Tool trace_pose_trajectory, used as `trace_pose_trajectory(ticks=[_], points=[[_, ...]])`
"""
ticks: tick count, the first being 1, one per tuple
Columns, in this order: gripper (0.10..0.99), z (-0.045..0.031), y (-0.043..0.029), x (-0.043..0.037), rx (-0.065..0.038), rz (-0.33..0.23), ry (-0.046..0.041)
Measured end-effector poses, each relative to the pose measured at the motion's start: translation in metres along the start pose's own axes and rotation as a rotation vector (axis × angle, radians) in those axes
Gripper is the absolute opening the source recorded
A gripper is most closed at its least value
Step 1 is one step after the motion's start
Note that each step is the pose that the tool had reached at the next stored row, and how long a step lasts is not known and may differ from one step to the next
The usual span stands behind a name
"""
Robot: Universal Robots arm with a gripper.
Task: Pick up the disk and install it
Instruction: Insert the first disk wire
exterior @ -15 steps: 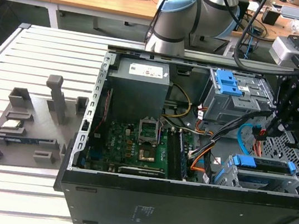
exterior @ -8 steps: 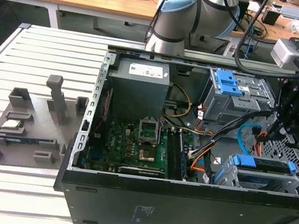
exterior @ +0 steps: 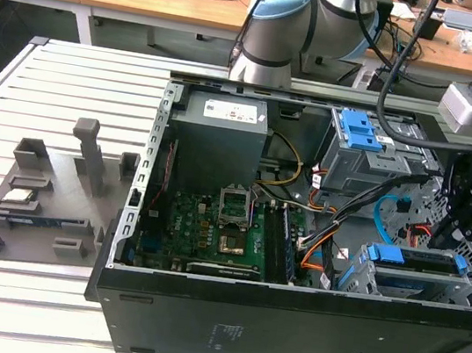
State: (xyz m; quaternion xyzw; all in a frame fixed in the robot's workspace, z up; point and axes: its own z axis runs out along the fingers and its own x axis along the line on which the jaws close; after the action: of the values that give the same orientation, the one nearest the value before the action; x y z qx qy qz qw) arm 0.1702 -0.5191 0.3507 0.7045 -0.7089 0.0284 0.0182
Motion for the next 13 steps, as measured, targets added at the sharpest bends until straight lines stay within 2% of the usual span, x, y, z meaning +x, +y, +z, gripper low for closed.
trace_pose_trajectory(ticks=[4, 6, 8, 13], points=[[0.169, 0.0005, 0.0004, 0.0012, 0.0, 0.0, -0.0001], [0.169, 0.0037, 0.0005, 0.004, 0.0, 0.001, -0.0031], [0.169, 0.0058, 0.0006, 0.0041, -0.002, 0.028, -0.0026], [0.169, 0.008, -0.001, 0.0045, -0.003, 0.04, -0.0027]])
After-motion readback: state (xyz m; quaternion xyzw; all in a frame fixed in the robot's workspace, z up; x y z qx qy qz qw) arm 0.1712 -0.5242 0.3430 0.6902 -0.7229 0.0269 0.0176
